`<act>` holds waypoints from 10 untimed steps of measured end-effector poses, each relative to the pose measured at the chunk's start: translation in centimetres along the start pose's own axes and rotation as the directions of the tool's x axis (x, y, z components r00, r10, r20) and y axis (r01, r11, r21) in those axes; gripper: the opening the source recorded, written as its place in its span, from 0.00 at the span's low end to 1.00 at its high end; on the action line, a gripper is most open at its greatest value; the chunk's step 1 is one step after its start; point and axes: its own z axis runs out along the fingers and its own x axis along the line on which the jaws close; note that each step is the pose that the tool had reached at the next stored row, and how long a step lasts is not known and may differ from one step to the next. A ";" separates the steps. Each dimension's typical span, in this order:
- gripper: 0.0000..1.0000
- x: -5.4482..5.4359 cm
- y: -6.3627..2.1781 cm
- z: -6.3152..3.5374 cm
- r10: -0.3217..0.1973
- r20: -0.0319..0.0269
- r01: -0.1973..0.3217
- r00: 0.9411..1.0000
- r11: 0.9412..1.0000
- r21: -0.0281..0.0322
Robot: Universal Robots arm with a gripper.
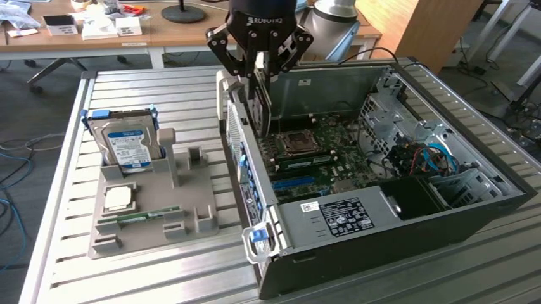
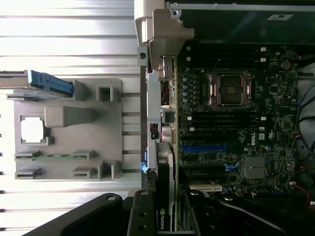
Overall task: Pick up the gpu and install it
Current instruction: 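Pick up the gpu and move the gpu toward the slot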
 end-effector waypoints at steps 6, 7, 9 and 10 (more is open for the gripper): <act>0.27 -0.4 0.01 0.01 0.000 0.000 0.000 1.000 1.000 0.000; 0.27 -0.4 0.02 0.01 0.000 0.000 0.000 1.000 1.000 0.000; 0.27 -0.6 0.02 0.01 0.000 0.000 0.000 1.000 1.000 0.000; 0.27 -0.6 0.02 0.02 0.000 0.000 0.000 1.000 1.000 0.000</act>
